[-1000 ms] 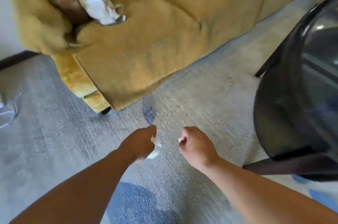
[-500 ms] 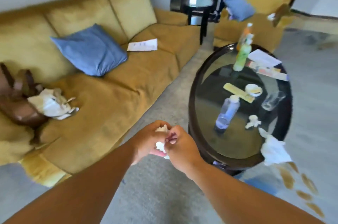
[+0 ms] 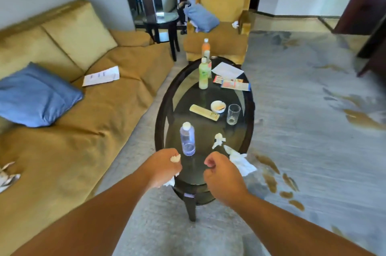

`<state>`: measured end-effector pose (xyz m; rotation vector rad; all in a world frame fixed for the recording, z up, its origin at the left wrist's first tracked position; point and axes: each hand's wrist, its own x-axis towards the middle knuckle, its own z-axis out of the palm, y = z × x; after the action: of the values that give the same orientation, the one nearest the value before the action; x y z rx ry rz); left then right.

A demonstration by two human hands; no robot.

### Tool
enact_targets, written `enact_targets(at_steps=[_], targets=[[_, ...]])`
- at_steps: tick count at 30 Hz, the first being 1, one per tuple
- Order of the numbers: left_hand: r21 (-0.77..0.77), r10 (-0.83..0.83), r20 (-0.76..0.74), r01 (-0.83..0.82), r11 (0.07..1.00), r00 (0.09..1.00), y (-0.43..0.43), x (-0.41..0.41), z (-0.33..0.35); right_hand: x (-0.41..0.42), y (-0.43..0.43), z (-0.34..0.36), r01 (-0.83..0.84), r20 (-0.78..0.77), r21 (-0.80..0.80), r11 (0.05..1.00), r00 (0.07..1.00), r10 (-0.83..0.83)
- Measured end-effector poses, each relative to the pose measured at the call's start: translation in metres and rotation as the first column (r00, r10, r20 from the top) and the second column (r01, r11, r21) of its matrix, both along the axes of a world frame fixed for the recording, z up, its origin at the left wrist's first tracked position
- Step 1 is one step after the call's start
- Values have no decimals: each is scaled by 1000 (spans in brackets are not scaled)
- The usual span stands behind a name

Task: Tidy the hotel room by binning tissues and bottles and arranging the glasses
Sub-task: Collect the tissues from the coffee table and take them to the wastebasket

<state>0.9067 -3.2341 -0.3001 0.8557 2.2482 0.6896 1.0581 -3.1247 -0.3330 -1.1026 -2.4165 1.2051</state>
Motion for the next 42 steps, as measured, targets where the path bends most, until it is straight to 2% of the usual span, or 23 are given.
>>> enact_targets(at_steps=[6,15,22,27,32,36,42], targets=[[-11,-19,-33,19,1000,999,71,18,25,47,91,3,49,62,39,998,997,-51],[-50,-92,-41,90,995,995,142,30,-4,63,157,-35,86,152,21,996,984,-88],[-20,-35,117,38,999,993,182,5,-26,43,183,-58,90,242,16,996,966,-91],[-14,-165,119,167,986,979,224,-19,-29,21,207,-72,30,309,41,999,950,-41],[9,-224,79,224,975,971,256,-40,-42,-1,223,-95,-71,391,69,995,920,39],[-23,-248,111,252,967,962,269,-39,-80,-13,231,-127,-111,419,40,993,904,84],[-91,-182,202,204,975,962,271,-42,-134,-26,242,-169,-174,458,-4,985,875,156]])
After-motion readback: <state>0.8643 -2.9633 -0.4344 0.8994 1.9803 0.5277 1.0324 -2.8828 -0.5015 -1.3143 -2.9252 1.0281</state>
